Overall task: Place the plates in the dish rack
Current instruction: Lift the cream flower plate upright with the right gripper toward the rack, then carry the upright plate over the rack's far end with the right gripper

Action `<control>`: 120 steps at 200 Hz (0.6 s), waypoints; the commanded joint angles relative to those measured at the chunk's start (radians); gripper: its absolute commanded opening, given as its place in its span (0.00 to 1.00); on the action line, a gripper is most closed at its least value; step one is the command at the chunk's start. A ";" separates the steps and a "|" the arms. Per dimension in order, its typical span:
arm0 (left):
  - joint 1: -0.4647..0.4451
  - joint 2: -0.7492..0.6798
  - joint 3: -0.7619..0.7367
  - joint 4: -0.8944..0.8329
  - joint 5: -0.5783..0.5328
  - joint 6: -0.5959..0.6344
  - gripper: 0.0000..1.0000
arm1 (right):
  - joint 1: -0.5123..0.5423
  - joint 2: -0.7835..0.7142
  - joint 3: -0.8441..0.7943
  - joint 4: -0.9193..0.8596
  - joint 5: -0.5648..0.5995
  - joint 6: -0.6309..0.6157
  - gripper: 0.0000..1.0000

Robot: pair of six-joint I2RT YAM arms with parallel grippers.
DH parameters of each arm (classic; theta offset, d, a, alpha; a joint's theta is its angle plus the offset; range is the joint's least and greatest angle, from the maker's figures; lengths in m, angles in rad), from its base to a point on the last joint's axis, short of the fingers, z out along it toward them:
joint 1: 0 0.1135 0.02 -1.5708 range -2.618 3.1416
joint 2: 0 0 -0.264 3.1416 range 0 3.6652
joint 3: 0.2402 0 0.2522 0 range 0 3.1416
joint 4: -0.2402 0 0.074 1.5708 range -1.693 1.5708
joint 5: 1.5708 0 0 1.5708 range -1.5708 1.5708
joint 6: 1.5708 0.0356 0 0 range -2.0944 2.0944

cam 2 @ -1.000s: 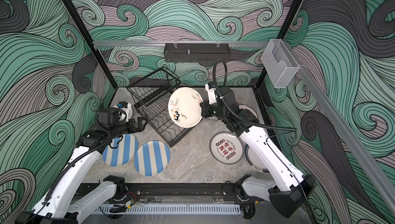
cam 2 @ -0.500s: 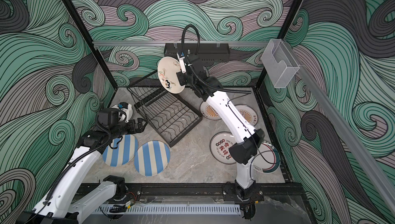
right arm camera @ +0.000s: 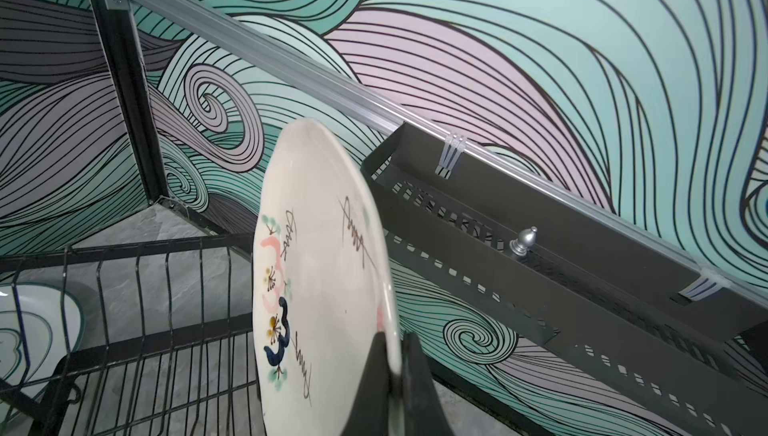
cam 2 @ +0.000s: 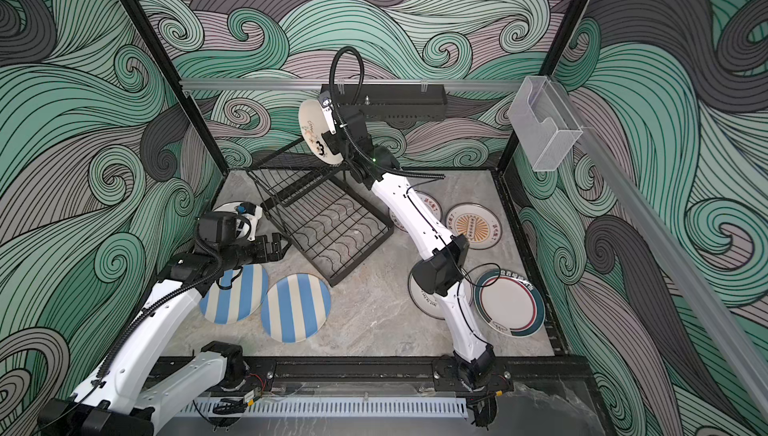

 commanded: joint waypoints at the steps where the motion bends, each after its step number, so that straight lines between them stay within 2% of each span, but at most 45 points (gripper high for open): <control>1: 0.004 0.002 0.007 0.013 0.036 0.016 0.99 | 0.019 -0.036 -0.005 0.264 0.074 -0.055 0.00; 27: 0.003 0.010 -0.022 0.036 0.044 -0.049 0.99 | 0.036 -0.025 -0.020 0.340 0.101 -0.129 0.00; 51: 0.003 0.016 -0.052 0.082 0.084 -0.107 0.99 | 0.038 0.003 0.000 0.358 0.097 -0.144 0.00; 120: 0.004 0.009 -0.063 0.075 0.060 -0.103 0.99 | 0.039 0.059 0.018 0.410 0.131 -0.203 0.00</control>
